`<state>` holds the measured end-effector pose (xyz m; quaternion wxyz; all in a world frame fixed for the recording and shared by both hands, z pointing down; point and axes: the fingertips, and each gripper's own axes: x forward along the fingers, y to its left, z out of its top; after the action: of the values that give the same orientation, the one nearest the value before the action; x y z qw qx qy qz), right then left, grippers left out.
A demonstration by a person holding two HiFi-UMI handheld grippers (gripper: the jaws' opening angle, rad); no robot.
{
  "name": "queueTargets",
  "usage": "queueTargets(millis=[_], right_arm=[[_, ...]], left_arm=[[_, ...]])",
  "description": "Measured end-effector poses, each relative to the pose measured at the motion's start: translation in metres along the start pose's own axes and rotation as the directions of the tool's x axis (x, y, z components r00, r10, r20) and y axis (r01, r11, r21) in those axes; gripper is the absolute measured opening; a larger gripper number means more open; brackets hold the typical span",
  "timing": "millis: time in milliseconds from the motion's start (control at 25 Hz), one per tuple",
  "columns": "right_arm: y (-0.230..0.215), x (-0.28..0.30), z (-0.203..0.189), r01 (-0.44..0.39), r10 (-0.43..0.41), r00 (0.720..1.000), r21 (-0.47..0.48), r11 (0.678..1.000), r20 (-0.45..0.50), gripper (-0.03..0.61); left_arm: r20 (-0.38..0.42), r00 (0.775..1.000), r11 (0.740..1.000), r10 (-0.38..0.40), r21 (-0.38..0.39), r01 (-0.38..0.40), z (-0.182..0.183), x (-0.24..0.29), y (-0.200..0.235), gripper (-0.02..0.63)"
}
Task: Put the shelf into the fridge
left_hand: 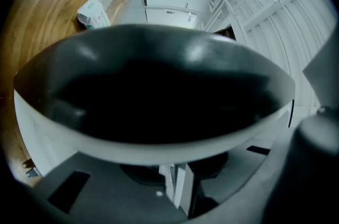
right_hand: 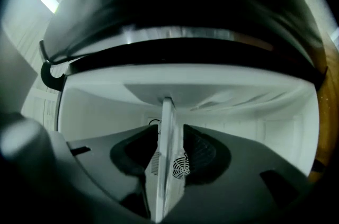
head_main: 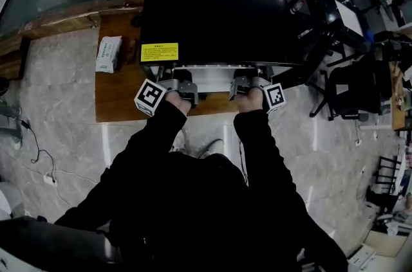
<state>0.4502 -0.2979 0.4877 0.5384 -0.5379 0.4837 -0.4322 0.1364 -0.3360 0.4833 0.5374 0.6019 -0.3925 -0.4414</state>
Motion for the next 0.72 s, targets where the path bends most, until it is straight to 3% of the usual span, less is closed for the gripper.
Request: queueTargets(millis=[160, 320, 400, 520, 600, 680, 720], right_arm=[[0.005, -0.031, -0.008, -0.002, -0.001, 0.998, -0.053, 0.999, -0.068, 0.166], [0.023, -0.065, -0.012, -0.050, 0.018, 0.986, -0.192, 0.980, -0.167, 0.172], [0.032, -0.084, -0.014, -0.088, 0.019, 0.972, -0.285, 0.955, -0.236, 0.168], [0.045, -0.114, -0.019, -0.180, 0.010, 0.930, -0.433, 0.883, -0.368, 0.106], [0.053, -0.134, -0.021, -0.254, 0.005, 0.894, -0.496, 0.830, -0.449, 0.048], [0.062, -0.157, -0.022, -0.342, 0.000, 0.851, -0.556, 0.757, -0.525, 0.034], [0.069, -0.170, -0.025, -0.404, 0.001, 0.822, -0.582, 0.706, -0.569, 0.031]], left_arm=[[-0.046, 0.998, 0.999, -0.041, 0.030, 0.042, -0.010, -0.014, -0.012, 0.115], [-0.099, 0.993, 0.996, -0.057, 0.069, 0.064, -0.030, -0.043, -0.024, 0.151], [-0.129, 0.989, 0.990, -0.067, 0.112, 0.082, -0.041, -0.063, -0.032, 0.164], [-0.193, 0.977, 0.977, -0.088, 0.174, 0.122, -0.063, -0.099, -0.045, 0.163], [-0.257, 0.964, 0.947, -0.073, 0.287, 0.148, -0.077, -0.125, -0.047, 0.163], [-0.331, 0.941, 0.874, -0.063, 0.437, 0.212, -0.092, -0.151, -0.056, 0.163], [-0.364, 0.929, 0.828, -0.058, 0.503, 0.249, -0.101, -0.163, -0.062, 0.163]])
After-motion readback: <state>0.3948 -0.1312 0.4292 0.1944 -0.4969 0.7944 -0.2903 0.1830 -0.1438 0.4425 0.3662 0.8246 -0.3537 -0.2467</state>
